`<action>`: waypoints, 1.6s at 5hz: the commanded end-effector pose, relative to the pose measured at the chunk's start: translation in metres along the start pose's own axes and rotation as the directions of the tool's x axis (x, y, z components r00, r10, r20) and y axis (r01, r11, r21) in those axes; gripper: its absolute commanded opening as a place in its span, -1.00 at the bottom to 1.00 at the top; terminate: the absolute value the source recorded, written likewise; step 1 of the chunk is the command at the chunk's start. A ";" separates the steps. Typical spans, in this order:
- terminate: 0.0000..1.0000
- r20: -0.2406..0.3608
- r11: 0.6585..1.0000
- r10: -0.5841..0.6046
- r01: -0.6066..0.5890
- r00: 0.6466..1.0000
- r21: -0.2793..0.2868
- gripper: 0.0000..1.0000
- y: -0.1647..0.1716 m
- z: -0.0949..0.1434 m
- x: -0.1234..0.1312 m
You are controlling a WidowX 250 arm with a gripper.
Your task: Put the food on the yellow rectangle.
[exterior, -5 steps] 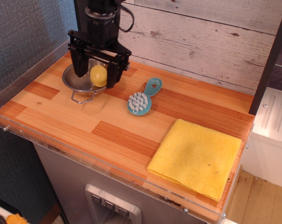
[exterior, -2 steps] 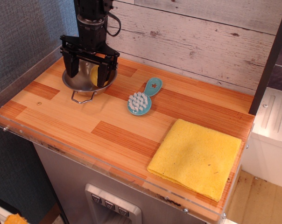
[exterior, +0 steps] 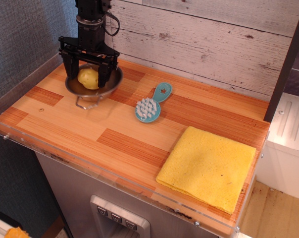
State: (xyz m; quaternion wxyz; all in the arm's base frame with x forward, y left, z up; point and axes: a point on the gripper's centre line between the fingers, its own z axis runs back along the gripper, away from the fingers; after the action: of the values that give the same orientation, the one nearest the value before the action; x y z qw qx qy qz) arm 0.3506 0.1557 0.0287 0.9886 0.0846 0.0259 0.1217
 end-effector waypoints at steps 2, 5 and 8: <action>-1.00 0.099 0.999 0.023 -0.019 0.995 -0.041 -1.00 -0.003 0.025 -0.003; -1.00 0.256 0.998 -0.036 0.050 0.966 -0.047 -1.00 -0.060 0.114 -0.051; -1.00 0.209 0.972 -0.167 0.197 0.963 -0.129 -1.00 -0.184 0.118 -0.142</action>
State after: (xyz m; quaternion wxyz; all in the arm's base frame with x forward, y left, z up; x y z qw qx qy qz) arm 0.2705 -0.0796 0.1018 0.9980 0.0257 -0.0545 0.0170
